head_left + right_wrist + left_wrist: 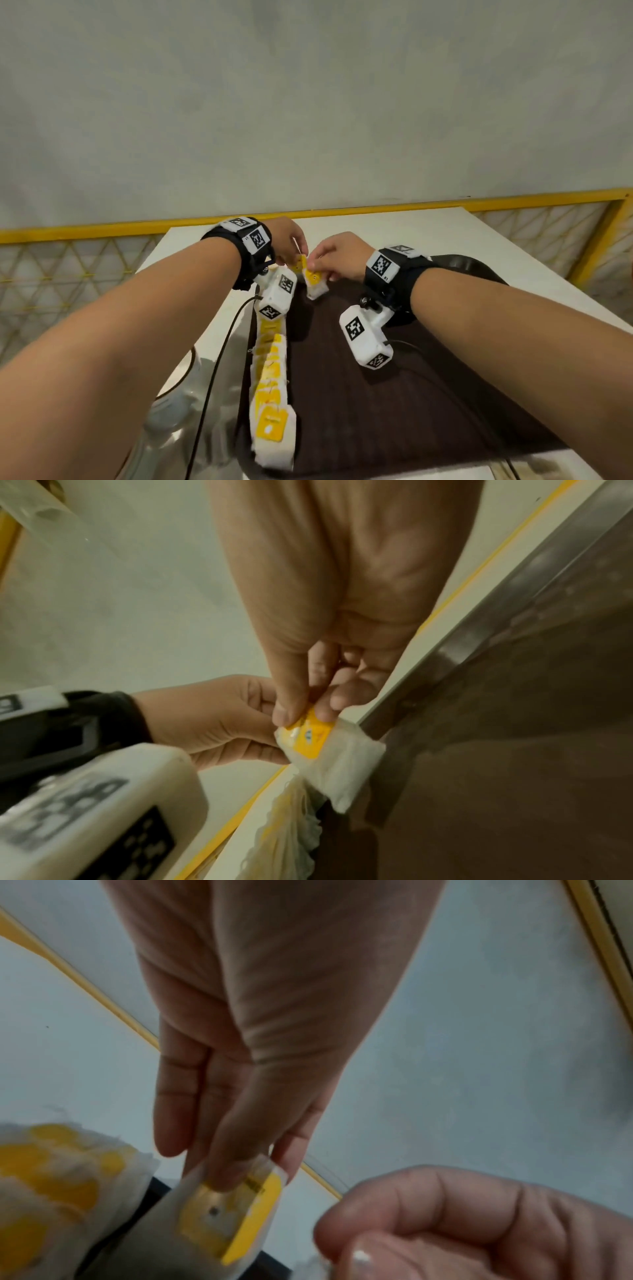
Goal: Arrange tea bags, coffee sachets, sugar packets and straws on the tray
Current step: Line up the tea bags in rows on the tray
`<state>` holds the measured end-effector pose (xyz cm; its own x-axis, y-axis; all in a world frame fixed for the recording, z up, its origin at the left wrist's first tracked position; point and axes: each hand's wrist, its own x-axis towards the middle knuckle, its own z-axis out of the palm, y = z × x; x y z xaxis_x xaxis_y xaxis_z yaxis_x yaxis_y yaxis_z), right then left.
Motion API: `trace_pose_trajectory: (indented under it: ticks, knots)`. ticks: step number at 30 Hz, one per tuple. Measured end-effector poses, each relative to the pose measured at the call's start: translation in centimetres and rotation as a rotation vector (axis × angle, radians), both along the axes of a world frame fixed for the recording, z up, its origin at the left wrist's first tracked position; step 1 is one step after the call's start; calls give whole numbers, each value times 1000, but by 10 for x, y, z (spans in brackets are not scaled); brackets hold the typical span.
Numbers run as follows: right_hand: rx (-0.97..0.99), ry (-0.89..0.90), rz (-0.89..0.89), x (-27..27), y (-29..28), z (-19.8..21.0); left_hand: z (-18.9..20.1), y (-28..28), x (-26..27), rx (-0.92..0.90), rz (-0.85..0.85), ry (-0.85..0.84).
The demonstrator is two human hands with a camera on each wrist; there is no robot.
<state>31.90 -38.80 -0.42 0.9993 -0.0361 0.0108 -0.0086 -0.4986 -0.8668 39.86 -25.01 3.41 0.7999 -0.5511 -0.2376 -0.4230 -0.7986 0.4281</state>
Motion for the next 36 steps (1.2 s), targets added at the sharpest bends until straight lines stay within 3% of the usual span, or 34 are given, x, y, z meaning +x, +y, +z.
trace_pose_trajectory:
  ticks: [5,12,17,23,26,30,36]
  knots:
    - [119,58,40,14,10,-4,-3,7,9,55,-15,8]
    - [-280,-5,-21,27,18,-7,-11,11,9,-33,18,-58]
    - [-399,-49,-42,31,22,-4,-14,11,9,-74,46,-66]
    - [-393,-52,-123,34,27,-11,-16,11,8,-106,90,-50]
    - [-268,-36,-169,32,27,-16,-16,14,8,-130,113,-32]
    - [-184,-37,-148,32,25,-16,-13,16,5,-91,82,11]
    - [-114,-10,-84,32,23,-12,-14,10,2,-71,82,-60]
